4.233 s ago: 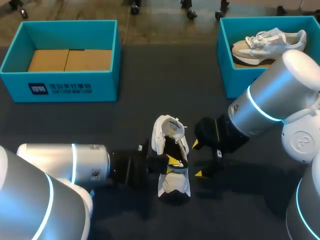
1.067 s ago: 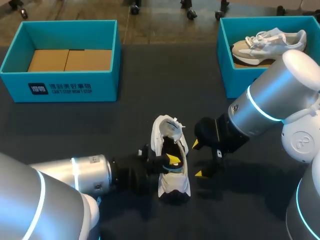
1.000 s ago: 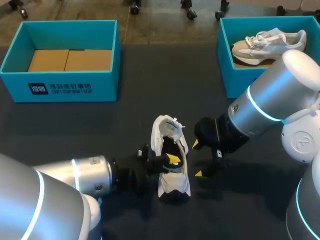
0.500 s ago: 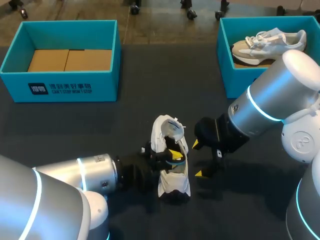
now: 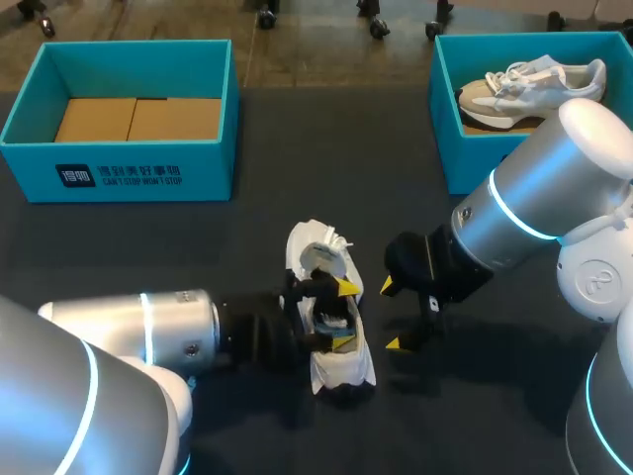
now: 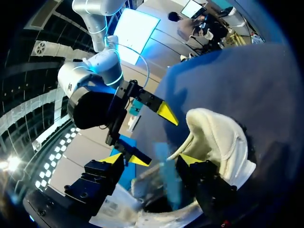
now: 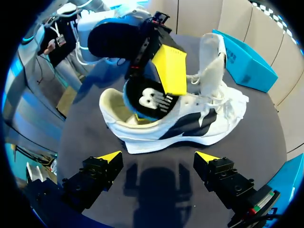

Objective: Take the shoe out of the shoebox, open the shoe tongue, remove and reinsert the insole, then place the shoe into the shoebox

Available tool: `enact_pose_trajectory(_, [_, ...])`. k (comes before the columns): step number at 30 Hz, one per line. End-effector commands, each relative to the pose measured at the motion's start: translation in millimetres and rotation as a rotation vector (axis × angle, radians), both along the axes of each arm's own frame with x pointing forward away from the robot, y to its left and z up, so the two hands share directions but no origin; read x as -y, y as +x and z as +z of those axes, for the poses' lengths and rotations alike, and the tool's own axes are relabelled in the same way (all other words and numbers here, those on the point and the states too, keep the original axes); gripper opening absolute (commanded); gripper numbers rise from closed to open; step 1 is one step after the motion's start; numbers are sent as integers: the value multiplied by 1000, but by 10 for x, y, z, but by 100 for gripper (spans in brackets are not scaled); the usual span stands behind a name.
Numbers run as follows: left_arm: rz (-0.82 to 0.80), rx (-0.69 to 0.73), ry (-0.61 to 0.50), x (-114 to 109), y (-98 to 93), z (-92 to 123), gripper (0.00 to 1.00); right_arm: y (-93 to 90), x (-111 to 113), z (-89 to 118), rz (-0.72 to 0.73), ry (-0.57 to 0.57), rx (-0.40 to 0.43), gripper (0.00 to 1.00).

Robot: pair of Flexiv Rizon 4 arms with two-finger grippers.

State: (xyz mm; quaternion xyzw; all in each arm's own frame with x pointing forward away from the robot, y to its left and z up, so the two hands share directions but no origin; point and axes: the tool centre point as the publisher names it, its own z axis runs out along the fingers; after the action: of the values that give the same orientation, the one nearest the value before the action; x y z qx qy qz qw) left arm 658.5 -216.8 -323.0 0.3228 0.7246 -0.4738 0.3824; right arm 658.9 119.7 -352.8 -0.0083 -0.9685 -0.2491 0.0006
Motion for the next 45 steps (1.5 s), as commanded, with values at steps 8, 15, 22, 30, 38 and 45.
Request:
enact_pose_trajectory(8, [7, -110, 97, 30, 132, 196, 53, -7, -6, -4, 0, -1, 1, 100])
enact_pose_trajectory(15, [-24, -196, 180, 0, 125, 193, 52, -7, -6, -4, 0, -1, 1, 100])
enact_pose_trajectory(22, [-126, -297, 226, -141, 2, 85, 58, -7, -6, -4, 0, -1, 1, 100])
enact_pose_trajectory(30, [-159, -329, 333, -280, -40, 81, 65, -7, -6, -4, 0, -1, 1, 100])
enact_pose_trajectory(38, [-238, -355, 444, -365, -115, 69, 64, -7, -6, -4, 0, -1, 1, 100])
enact_pose_trajectory(45, [-287, -317, 588, -451, -253, 19, 57, 15, 239, 226, -5, -8, 35, 100])
